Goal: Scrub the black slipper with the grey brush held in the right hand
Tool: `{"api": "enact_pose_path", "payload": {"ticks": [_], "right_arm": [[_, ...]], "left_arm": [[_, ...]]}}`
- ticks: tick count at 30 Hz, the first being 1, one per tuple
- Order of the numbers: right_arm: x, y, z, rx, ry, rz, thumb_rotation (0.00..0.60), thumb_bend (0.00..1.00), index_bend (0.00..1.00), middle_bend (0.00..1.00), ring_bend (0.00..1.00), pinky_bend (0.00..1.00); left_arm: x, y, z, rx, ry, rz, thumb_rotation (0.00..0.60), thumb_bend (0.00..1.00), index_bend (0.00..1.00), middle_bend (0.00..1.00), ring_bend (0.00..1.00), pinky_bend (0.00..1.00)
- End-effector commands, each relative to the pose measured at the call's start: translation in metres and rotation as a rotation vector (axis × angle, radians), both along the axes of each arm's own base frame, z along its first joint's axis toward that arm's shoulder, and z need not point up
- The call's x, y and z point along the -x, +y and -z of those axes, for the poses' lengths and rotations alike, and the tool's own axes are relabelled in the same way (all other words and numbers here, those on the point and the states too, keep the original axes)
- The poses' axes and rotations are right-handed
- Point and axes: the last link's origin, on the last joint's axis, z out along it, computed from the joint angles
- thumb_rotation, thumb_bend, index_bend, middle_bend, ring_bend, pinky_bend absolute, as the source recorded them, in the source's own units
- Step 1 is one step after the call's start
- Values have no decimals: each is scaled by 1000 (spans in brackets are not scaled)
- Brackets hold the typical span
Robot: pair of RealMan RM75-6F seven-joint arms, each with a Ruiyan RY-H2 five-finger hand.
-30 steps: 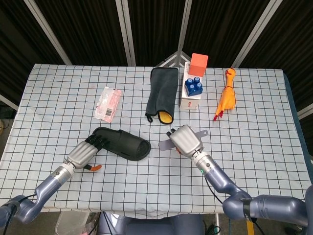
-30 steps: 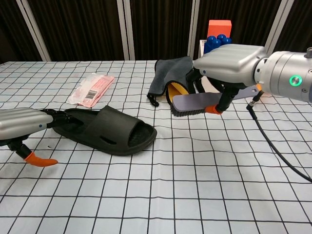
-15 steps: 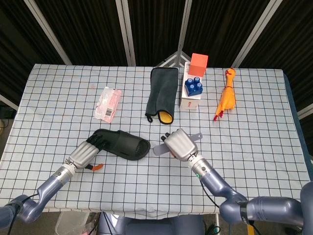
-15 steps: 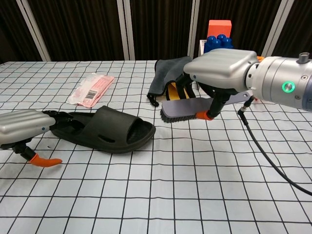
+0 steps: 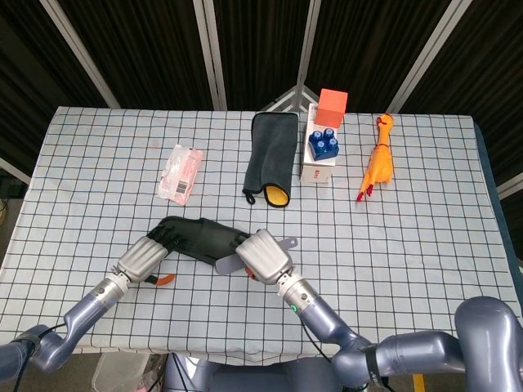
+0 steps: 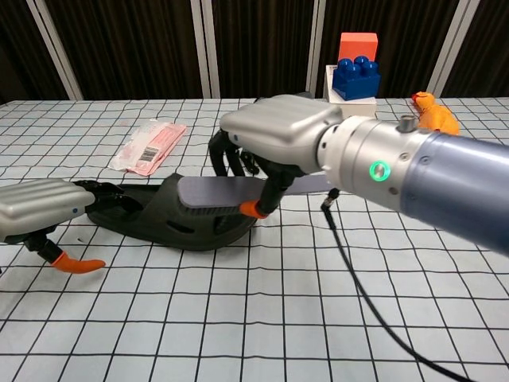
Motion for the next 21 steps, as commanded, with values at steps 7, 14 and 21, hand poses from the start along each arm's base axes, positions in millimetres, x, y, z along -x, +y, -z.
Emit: {"api": "enact_pose_path", "payload": {"ticks": [7,14,21], "right_arm": [[-28,-11,41,40,53,-28,600,925,798,684,625,628],[-35,-20,51,80,74,-43,600,925,797,684,625,628],[-31,-27,56,103,89,-27,600,924,798,684,625,628]], "left_arm": [[-1,-3,-1,0,1,2,399,451,106,146,47,81],[0,-4,-1,6,8,2,398,459,106,146,47,81],[-1,-2,1,9,14,5,398,458,106,145,47,81]]}}
